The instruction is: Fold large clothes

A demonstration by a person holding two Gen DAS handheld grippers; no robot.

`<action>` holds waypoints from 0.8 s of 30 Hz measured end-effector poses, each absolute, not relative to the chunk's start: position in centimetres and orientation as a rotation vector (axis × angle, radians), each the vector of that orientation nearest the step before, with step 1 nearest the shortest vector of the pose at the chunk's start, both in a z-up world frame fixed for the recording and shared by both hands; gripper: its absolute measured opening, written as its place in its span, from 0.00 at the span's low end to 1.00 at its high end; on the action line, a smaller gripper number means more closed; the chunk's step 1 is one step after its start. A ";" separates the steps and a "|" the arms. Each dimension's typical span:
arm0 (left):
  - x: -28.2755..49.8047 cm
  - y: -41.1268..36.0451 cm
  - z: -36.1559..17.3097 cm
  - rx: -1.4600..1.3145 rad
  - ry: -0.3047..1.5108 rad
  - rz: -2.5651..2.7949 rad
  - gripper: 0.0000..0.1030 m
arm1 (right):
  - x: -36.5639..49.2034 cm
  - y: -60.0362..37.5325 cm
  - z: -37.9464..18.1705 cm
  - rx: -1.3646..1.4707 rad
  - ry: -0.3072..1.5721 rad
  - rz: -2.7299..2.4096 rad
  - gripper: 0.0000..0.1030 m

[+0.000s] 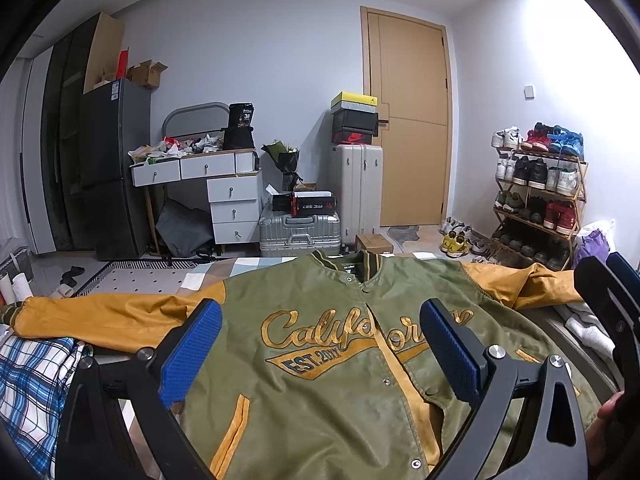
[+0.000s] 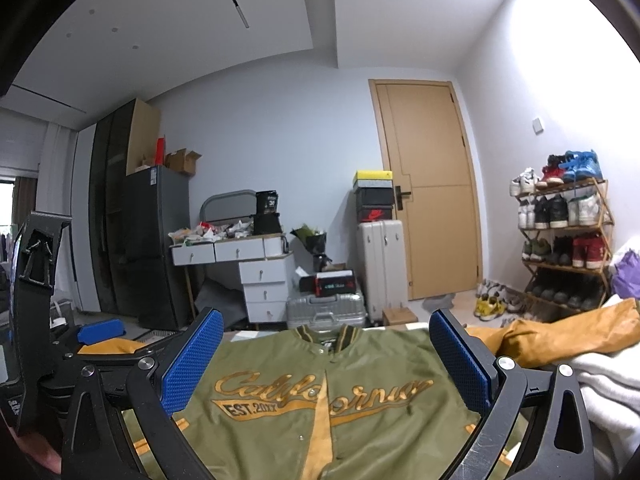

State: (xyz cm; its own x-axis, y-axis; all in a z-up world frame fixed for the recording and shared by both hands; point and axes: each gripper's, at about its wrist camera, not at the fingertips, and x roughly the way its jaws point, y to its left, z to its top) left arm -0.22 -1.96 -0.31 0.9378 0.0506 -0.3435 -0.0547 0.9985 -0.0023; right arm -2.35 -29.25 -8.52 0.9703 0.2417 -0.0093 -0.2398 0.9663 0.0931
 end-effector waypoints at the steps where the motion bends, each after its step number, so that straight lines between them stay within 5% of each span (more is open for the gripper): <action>1: -0.2 -2.0 -0.4 -0.010 0.352 0.053 0.94 | -2.4 -29.2 -8.5 0.090 0.021 0.244 1.00; 15: 0.3 -2.0 -1.2 -0.015 0.404 0.003 0.94 | -0.1 -31.4 -8.2 0.177 0.117 0.212 1.00; 24: 0.4 -3.3 -1.4 -0.017 0.441 -0.049 0.95 | 4.1 -47.8 -7.2 0.482 0.363 0.008 1.00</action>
State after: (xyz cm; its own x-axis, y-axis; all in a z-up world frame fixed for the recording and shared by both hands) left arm 0.45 -3.33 -1.36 0.9030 -0.0508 -0.4265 0.0436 0.9987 -0.0267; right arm 4.07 -47.85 -7.23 0.9361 0.0926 -0.3394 0.0769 0.8875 0.4543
